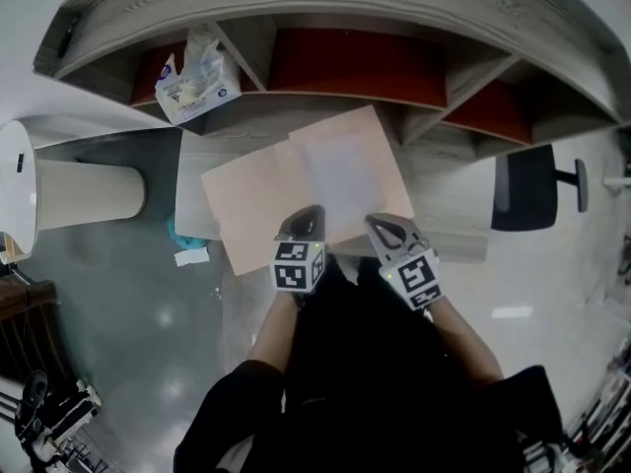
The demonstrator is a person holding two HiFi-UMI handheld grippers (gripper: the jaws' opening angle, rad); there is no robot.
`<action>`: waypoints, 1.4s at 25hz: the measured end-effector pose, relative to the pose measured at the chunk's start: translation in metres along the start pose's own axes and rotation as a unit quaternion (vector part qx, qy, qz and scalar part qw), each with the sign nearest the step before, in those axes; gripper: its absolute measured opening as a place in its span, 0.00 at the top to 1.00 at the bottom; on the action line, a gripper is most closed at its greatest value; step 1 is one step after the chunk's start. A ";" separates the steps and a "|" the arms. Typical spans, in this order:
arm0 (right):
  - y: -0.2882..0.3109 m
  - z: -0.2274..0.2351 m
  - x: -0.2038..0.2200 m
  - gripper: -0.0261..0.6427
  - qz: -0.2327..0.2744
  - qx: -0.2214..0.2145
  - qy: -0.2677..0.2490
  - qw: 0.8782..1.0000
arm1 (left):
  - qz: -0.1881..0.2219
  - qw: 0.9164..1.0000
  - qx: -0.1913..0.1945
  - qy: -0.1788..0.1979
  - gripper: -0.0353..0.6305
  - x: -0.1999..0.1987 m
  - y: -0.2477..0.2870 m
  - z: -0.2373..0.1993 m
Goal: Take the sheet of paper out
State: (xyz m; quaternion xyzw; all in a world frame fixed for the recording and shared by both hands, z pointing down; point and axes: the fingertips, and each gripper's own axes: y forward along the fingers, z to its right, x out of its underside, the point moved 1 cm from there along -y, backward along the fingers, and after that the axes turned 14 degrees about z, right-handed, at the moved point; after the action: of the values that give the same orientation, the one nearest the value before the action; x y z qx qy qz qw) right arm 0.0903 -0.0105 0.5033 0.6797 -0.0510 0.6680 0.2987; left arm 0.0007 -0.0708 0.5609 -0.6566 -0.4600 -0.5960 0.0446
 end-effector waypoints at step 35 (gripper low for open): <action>0.070 -0.004 0.018 0.94 -0.055 0.084 0.076 0.992 | -0.108 0.994 0.034 -0.007 0.87 0.052 0.055 -0.068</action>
State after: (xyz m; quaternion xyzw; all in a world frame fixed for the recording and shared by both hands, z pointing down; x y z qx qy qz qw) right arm 0.0556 -0.0600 0.5439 0.6515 0.0658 0.7023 0.2794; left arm -0.0212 -0.1150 0.6501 -0.6053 -0.5486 -0.5768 -0.0013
